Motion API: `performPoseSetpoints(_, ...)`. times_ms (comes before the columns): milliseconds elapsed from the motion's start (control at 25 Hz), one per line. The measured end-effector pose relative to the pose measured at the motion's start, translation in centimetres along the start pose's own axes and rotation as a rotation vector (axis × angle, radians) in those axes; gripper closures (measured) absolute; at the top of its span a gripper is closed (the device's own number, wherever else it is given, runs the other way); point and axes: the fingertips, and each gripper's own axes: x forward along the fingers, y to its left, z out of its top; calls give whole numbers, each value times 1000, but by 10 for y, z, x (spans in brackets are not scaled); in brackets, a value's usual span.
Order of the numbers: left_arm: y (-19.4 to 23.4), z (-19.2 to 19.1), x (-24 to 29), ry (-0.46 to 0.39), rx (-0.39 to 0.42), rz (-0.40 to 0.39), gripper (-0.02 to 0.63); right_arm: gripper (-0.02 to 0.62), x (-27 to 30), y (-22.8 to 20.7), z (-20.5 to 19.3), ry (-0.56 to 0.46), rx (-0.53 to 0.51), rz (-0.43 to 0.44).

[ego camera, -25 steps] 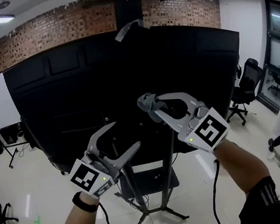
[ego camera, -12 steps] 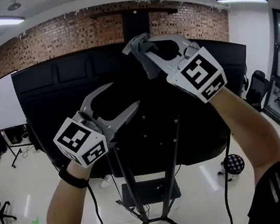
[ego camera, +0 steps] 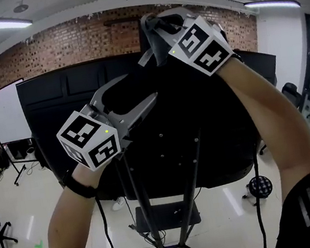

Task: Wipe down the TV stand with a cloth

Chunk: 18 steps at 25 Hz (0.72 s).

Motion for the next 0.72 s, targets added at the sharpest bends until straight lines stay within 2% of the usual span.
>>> performPoseSetpoints(120, -4, -5, 0, 10, 2, -2, 291, 575, 4, 5, -4, 5, -3, 3)
performPoseSetpoints(360, -25, -31, -17, 23, -23, -8, 291, 575, -13, 53, -13, 20, -19, 49)
performPoseSetpoints(560, -21, -48, -21, 34, -75, 16, 291, 575, -15, 84, -21, 30, -115, 98)
performPoseSetpoints(720, -22, -54, -25, 50, -92, 33, 293, 575, -18, 98, -22, 30, -140, 111)
